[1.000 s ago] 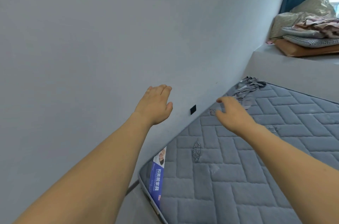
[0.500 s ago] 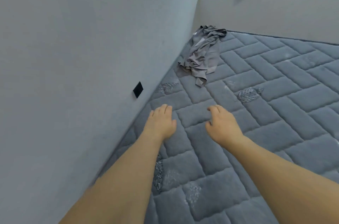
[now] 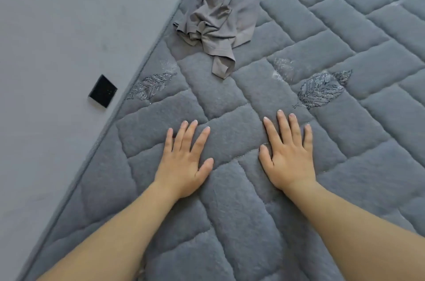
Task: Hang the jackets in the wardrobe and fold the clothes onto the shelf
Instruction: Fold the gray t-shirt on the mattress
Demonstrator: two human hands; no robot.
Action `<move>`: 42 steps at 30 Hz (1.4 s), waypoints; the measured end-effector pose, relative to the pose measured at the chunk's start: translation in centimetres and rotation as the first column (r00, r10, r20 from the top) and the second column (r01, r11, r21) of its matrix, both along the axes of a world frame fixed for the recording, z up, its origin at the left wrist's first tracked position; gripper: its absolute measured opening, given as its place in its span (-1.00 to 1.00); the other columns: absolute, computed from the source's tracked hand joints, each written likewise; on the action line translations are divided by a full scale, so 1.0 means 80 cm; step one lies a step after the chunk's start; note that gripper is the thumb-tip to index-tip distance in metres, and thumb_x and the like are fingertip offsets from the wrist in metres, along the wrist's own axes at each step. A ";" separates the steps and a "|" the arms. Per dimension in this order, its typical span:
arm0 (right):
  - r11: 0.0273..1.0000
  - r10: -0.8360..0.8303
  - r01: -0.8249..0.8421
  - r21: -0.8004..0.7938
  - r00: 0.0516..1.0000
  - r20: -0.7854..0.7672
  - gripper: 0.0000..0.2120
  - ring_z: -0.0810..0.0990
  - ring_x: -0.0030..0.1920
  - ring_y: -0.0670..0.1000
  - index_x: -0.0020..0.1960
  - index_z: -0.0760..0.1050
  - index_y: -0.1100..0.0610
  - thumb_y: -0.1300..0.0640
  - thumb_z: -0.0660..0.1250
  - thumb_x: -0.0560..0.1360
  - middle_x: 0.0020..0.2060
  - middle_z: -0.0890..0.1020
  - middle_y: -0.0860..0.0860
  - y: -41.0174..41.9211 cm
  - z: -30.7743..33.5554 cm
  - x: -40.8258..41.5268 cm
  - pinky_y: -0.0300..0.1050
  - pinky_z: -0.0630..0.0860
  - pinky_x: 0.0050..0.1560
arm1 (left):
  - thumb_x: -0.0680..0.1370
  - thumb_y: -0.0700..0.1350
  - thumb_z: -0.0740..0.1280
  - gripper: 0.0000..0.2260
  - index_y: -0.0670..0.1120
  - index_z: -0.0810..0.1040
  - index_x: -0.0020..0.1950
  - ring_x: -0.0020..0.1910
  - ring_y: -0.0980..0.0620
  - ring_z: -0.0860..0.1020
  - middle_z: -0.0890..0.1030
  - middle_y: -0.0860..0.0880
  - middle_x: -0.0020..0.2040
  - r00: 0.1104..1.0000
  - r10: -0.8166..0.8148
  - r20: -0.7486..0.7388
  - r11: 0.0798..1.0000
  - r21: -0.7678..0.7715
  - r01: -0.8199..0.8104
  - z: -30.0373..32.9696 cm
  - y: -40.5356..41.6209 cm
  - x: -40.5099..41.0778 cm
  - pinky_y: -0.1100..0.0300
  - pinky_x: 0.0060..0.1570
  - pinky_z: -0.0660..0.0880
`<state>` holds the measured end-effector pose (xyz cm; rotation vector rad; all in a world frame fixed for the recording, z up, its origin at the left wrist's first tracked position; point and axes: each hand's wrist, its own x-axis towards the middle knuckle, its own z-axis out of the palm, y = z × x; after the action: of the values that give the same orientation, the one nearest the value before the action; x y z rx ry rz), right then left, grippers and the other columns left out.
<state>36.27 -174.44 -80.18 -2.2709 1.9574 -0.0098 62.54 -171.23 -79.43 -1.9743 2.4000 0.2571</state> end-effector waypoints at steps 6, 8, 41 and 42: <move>1.000 0.002 -0.001 -0.026 0.999 0.032 -0.35 0.03 0.58 0.13 0.56 0.19 -0.02 -0.13 0.08 0.49 0.58 0.11 0.06 -0.003 -0.006 -0.004 0.32 -0.05 0.50 | 0.53 0.26 0.18 -0.29 0.10 -0.03 0.60 0.47 -0.16 0.16 0.14 -0.09 0.53 0.974 0.223 -0.046 0.970 -0.085 -0.226 0.017 -0.204 -0.075 -0.27 0.41 0.10; 0.997 0.012 -0.008 -0.074 0.999 0.053 -0.35 0.06 0.57 0.14 0.56 0.22 -0.01 -0.13 0.10 0.49 0.57 0.13 0.07 -0.005 -0.009 -0.007 0.32 -0.04 0.50 | 0.54 0.25 0.16 -0.35 0.14 0.00 0.58 0.37 -0.19 0.24 0.22 -0.11 0.48 0.959 0.284 0.000 0.951 -0.132 -0.281 0.018 -0.248 -0.098 -0.23 0.29 0.21; 0.997 -0.066 0.068 -0.046 0.997 0.049 -0.44 -0.11 0.58 0.05 0.60 0.02 -0.06 -0.14 -0.08 0.62 0.60 0.01 0.01 0.035 0.005 -0.016 0.17 -0.22 0.54 | 0.47 -0.17 0.24 -0.81 -0.15 0.57 0.03 -0.25 -0.19 0.50 0.59 -0.11 -0.15 0.960 0.186 -0.210 0.929 -0.280 -0.241 -0.002 0.081 -0.087 -0.04 -0.19 0.35; 0.996 -0.088 0.089 -0.031 0.996 0.032 -0.43 -0.13 0.58 0.05 0.60 -0.02 -0.05 -0.15 -0.11 0.62 0.60 -0.02 0.02 0.061 0.004 -0.025 0.16 -0.24 0.54 | 0.47 -0.20 0.28 -0.84 -0.16 0.57 0.02 -0.24 -0.21 0.51 0.59 -0.13 -0.15 0.963 0.188 -0.195 0.926 -0.291 -0.240 0.001 0.082 -0.089 -0.04 -0.18 0.35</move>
<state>34.23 -169.58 -79.84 -2.1877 2.0551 -0.0855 55.40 -164.69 -79.37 -2.4512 2.4479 0.0439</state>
